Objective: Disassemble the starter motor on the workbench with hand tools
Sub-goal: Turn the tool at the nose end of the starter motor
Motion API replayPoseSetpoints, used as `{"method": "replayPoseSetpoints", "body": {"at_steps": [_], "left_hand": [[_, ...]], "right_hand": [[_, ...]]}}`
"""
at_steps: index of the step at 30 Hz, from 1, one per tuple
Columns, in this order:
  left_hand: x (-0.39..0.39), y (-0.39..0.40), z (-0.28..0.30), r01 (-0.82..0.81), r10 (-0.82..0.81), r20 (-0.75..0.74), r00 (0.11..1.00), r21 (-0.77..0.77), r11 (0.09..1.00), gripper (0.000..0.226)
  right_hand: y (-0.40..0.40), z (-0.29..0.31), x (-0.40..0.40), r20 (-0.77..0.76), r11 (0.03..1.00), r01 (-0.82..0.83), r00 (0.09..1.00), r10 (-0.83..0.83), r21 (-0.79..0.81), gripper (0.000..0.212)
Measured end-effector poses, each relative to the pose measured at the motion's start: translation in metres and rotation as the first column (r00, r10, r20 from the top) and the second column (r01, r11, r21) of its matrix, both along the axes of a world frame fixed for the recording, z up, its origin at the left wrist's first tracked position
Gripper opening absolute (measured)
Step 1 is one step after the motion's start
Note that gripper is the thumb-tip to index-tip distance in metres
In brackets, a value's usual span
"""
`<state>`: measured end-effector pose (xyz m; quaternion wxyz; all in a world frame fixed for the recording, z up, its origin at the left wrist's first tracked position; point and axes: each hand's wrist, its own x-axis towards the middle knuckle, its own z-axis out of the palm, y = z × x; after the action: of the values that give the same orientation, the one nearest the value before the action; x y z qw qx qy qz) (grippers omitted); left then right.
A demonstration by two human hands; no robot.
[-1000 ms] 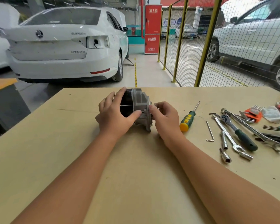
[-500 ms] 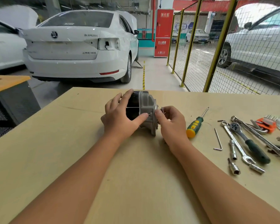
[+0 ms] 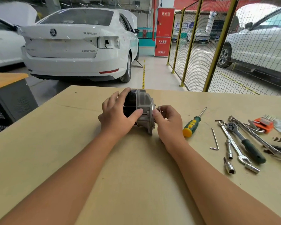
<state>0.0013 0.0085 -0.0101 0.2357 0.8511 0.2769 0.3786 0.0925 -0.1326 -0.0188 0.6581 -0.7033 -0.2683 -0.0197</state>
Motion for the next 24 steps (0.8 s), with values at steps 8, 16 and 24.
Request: {"method": "replayPoseSetpoints", "body": {"at_steps": [8,16,24], "left_hand": [[-0.0009,0.0000,-0.0004,-0.010,0.010,-0.020,1.000,0.013,1.000,0.081],[-0.0039,0.0013,0.0010,0.016,-0.017,-0.018,1.000,-0.011,1.000,0.094],[-0.0016,-0.0008,-0.0001,-0.005,0.005,0.011,1.000,-0.006,1.000,0.087]], "right_hand": [[0.0007,0.0037,-0.0018,-0.067,0.999,-0.019,0.998,0.022,0.034,0.013],[-0.0016,0.0026,-0.0025,-0.025,1.000,-0.008,1.000,0.008,0.012,0.011],[-0.0005,0.0013,-0.0013,-0.035,1.000,-0.017,0.999,0.018,0.026,0.016]]}}
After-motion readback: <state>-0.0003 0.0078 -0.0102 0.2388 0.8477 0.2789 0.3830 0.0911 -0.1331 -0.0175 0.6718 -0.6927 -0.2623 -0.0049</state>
